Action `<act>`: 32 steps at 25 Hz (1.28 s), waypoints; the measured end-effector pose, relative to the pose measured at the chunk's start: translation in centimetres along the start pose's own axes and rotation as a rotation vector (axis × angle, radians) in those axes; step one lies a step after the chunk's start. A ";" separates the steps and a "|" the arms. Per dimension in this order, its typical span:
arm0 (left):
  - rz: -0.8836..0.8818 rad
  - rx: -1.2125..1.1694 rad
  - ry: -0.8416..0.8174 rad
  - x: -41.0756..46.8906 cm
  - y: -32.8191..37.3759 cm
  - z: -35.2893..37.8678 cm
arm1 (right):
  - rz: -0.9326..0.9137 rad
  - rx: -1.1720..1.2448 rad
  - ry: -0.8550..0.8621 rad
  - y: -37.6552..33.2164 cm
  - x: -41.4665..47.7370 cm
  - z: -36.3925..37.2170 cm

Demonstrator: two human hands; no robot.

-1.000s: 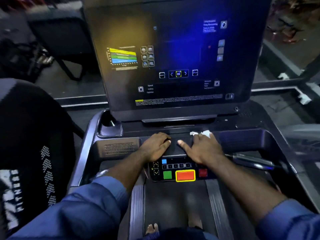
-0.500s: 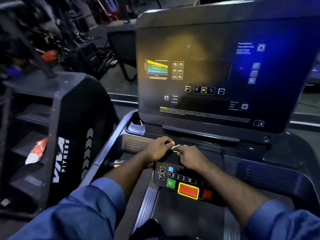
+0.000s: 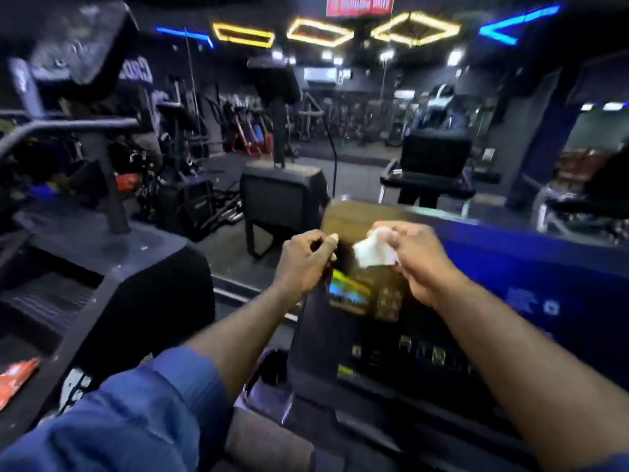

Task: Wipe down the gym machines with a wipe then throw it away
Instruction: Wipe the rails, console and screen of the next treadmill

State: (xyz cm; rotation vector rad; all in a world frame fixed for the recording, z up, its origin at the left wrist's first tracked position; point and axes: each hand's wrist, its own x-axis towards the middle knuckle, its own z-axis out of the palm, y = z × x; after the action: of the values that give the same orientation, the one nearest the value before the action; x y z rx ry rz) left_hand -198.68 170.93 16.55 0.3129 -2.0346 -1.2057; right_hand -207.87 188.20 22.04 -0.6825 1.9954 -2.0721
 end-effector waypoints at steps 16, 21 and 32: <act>-0.339 -0.713 -0.128 11.8 -6.1 5.8 | -1.021 -1.462 0.195 5.3 6.9 2.5; -0.076 -0.507 -0.126 10.8 -5.0 4.8 | -0.651 -0.818 0.295 1.8 7.9 5.1; -0.095 -0.449 -0.071 9.9 -4.9 4.4 | -0.404 -0.528 0.524 -0.5 8.9 5.1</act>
State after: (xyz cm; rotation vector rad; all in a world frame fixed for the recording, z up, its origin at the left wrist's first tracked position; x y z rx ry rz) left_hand -209.44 165.81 15.86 0.1493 -1.7583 -1.7077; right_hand -213.32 179.80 24.27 -0.7268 2.9809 -2.0923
